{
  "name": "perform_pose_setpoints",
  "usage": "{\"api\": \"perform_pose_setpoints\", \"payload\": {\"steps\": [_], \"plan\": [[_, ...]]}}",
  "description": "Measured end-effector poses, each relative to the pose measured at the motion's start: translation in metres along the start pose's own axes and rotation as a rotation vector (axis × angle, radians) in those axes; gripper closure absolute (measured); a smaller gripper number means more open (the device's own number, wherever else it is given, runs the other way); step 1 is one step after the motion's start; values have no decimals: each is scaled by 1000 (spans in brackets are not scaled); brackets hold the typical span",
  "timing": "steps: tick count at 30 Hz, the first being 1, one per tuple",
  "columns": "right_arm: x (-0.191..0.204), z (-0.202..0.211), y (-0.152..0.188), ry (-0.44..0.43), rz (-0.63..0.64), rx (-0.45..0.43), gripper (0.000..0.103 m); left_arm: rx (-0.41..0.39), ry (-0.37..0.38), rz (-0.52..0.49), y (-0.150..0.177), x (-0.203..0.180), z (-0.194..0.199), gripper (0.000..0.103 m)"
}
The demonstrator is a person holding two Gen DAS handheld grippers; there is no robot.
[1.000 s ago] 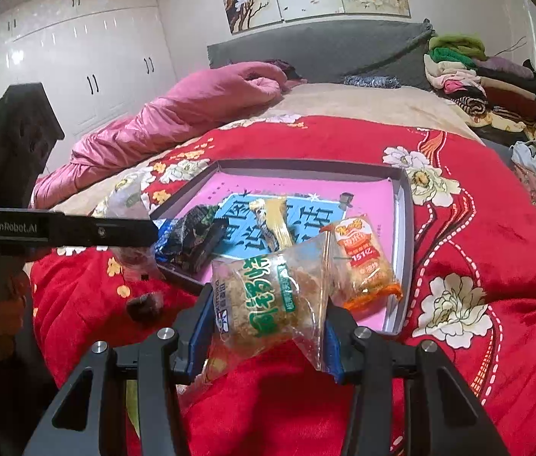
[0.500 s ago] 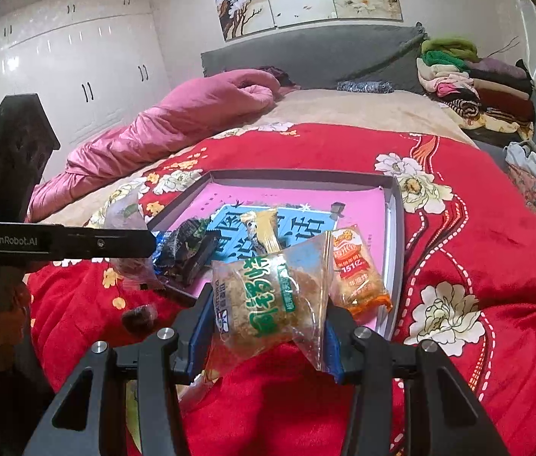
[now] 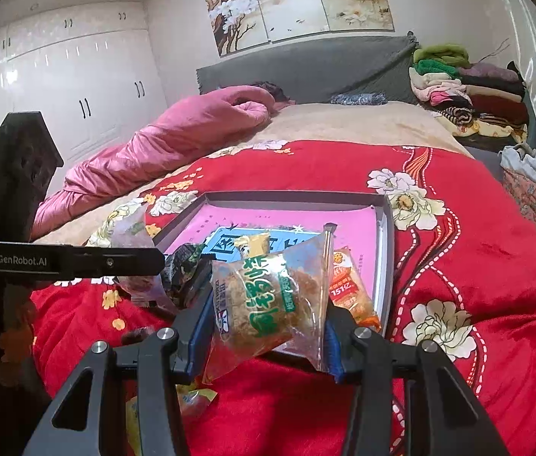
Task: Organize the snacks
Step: 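Carry the clear candy bag over the tray while the right tool carries the pastry bag there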
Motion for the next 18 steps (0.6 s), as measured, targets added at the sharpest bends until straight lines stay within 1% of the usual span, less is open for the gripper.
{"api": "perform_pose_setpoints", "payload": {"steps": [7, 18], "plan": [[-7, 1, -6, 21, -12, -23, 54, -2, -1, 1, -4, -2, -4, 64], [-12, -3, -12, 35, -14, -32, 54, 2, -3, 5, -10, -3, -15, 64]]}}
Point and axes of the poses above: each gripper's, at about its wrist camera, not at the fingertips, and z roughly against the way its jaws point, x to its left, y to its underside, the point moved 5 cm from there along -z, roughly the way its jaws point, and after that the axes turned 2 degrees about x, right-handed, at the moved point
